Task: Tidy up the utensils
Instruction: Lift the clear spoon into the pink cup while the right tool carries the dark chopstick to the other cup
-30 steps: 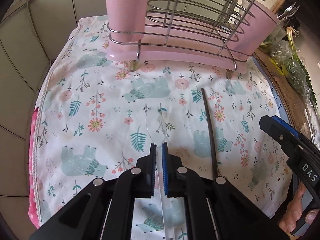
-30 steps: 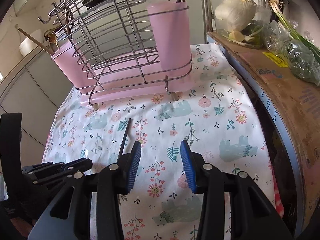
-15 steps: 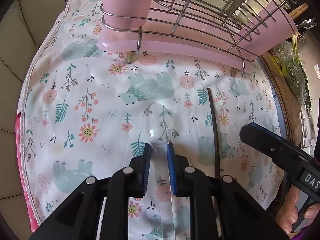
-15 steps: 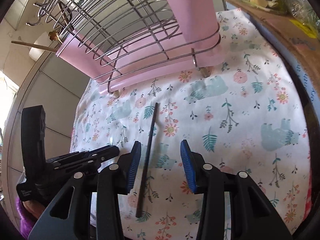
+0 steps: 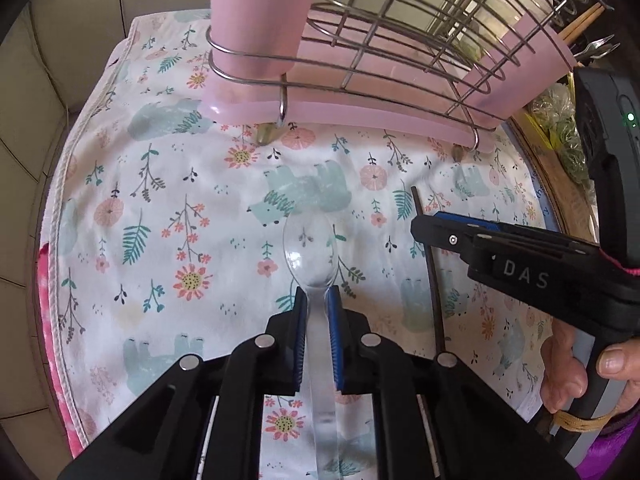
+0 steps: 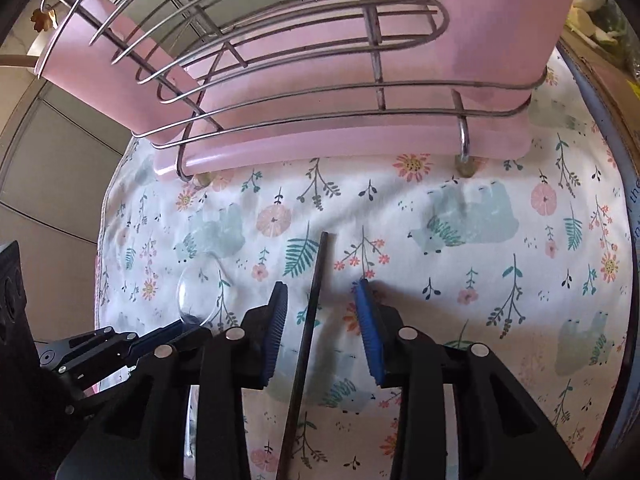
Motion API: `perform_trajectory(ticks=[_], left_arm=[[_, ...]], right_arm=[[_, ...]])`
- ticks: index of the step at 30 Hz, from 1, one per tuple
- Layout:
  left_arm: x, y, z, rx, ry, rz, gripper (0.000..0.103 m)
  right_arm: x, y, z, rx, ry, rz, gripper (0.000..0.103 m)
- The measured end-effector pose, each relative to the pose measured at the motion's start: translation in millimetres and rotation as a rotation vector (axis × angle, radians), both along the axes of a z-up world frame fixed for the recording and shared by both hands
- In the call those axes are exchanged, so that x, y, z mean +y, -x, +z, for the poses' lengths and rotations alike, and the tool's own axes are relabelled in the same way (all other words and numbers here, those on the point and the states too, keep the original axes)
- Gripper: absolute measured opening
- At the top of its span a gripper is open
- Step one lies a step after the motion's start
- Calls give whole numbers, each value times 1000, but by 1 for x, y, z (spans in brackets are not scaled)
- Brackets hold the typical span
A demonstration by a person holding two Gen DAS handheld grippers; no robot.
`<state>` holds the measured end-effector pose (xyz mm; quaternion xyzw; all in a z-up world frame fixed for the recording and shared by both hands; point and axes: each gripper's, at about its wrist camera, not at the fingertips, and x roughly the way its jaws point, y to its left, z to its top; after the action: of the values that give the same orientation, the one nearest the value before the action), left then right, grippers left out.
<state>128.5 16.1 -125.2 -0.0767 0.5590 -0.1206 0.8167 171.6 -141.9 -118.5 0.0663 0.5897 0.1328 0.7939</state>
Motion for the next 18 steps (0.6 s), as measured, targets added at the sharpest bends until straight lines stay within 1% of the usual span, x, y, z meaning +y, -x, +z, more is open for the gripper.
perform_trajectory(ticks=[1, 2, 4, 8, 13, 16, 18], left_arm=[[4, 3, 5, -18, 9, 7, 3], [8, 5, 10, -36, 15, 14, 3], [16, 11, 20, -71, 25, 35, 3], [27, 24, 41, -165, 27, 70, 3], [44, 44, 71, -289, 48, 112, 3], [43, 52, 87, -370, 51, 139, 3], [35, 54, 96, -422, 53, 152, 3]], right_arm=[[3, -1, 0, 0, 7, 2, 20], [5, -1, -1, 3, 11, 8, 15], [8, 0, -2, -2, 15, 19, 8], [11, 7, -1, -32, -23, 13, 5], [3, 31, 22, -142, -90, 3, 5], [-5, 51, 43, -250, -121, -3, 5], [-11, 64, 58, -331, -134, -14, 5]])
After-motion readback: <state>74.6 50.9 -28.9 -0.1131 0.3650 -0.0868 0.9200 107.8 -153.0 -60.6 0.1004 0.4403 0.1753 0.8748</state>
